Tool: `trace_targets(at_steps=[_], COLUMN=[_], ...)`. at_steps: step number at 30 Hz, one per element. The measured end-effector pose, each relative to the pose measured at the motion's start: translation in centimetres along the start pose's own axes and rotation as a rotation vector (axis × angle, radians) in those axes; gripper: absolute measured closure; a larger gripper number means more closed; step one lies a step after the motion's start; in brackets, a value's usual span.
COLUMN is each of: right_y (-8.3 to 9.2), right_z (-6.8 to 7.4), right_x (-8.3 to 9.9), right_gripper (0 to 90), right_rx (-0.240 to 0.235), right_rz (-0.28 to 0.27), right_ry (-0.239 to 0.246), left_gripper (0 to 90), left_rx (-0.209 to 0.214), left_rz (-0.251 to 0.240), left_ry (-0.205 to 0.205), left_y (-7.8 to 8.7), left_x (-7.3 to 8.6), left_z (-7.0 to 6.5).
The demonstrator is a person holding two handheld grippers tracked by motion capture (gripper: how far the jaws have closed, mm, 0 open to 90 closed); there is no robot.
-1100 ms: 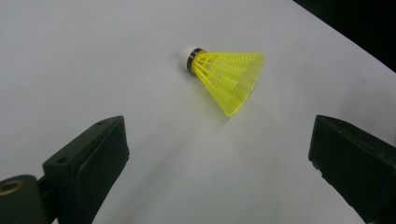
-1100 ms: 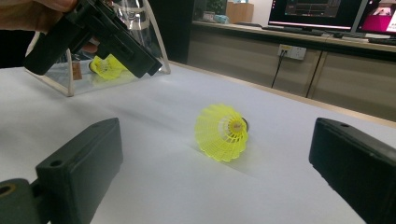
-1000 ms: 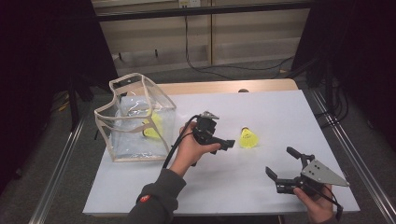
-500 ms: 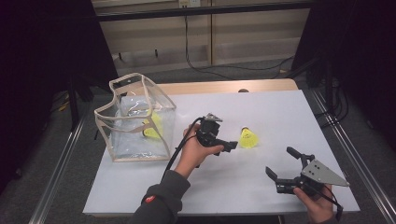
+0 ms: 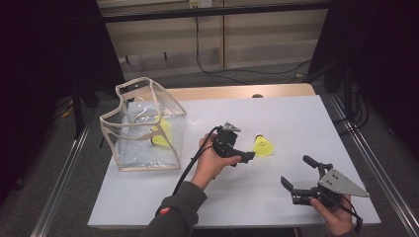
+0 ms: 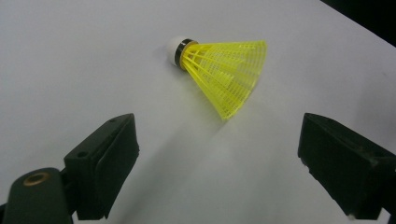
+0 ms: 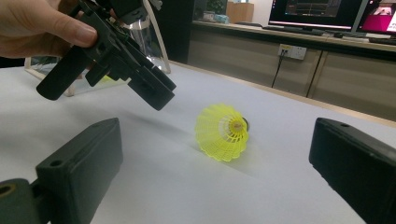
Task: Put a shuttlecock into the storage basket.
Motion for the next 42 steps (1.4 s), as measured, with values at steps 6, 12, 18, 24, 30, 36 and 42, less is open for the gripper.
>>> trace_targets(at_steps=[6, 12, 18, 24, 30, 36, 42], right_y=[0.0, 0.0, 0.0, 0.0, 0.0, 0.0, 0.0], right_z=[0.0, -0.1, -0.1, 0.0, -0.1, -0.1, 0.0], right_x=[0.0, 0.0, 0.0, 0.0, 0.0, 0.0, 0.0], right_gripper=[2.7, 2.7, 2.7, 2.7, 2.7, 2.7, 2.7], right_rx=[-0.001, -0.001, 0.000, 0.000, -0.001, -0.001, -0.002], right_rz=[0.000, -0.003, -0.001, -0.001, -0.003, -0.004, -0.004], right_ry=[0.001, -0.002, 0.000, -0.001, -0.002, -0.003, -0.001], left_gripper=[15.8, 19.8, 23.6, 28.5, 34.0, 36.2, 40.2], left_rx=[-0.008, -0.020, -0.024, -0.028, -0.033, -0.035, -0.046], left_rz=[-0.009, -0.024, -0.030, -0.033, -0.040, -0.052, -0.049], left_ry=[0.009, 0.009, 0.007, 0.008, 0.015, 0.025, 0.027], left_y=[-1.0, -1.7, -2.1, -2.6, -3.2, -3.7, -4.3], left_x=[0.0, -0.1, -0.2, -0.2, -0.1, -0.2, -0.3], left_z=[-0.1, 0.1, 0.2, 0.0, 0.2, 0.1, 0.1])
Point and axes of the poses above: each handheld gripper's, and its own axes: y roughly backward along the jaws, x roughly out of its underside, z roughly to its left, the point moved 6 cm from there along -y, roughly forward along the jaws, and after that the axes turned 3 degrees about y, right-handed, at the moved point
